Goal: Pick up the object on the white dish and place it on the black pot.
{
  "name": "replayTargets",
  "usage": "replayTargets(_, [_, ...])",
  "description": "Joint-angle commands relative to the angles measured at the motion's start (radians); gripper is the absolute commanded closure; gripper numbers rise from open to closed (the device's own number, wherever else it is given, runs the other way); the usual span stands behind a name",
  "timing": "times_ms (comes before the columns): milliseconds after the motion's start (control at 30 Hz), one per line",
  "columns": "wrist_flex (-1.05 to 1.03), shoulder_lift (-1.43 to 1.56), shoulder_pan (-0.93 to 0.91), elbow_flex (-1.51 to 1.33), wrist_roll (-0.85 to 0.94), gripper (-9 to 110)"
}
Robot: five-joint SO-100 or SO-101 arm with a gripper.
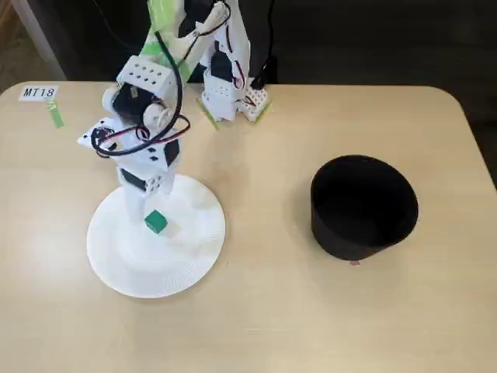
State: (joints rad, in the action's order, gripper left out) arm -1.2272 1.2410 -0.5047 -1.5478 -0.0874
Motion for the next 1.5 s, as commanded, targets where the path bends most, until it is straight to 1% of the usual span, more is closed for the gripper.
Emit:
replayTargets(0, [-0.005, -0.026, 0.008, 0.094, 0.003, 72])
replayTargets(167, [-0.002, -0.087, 0.015, 0.141, -0.005, 75])
replayTargets(333, [0.005, -0.133, 0.020, 0.149, -0.017, 85])
replayTargets(367, [0.012, -0.143, 0.021, 0.149, -0.020, 88])
replayTargets(433, [0.044, -0.161, 0.025, 0.149, -0.046, 100])
replayTargets(733, [0.092, -0.100, 0.015, 0.150, -0.009, 101])
replayTargets(933, [0.166, 0.118, 0.057, 0.150, 0.012, 101])
replayTargets(1200, [0.296, 0.443, 0.225, 0.138, 0.012, 101])
replayTargets(1400, [0.327, 0.598, 0.515, 0.132, 0.063, 101])
replayTargets(1467, [0.360, 0.658, 0.620, 0.083, 0.074, 101])
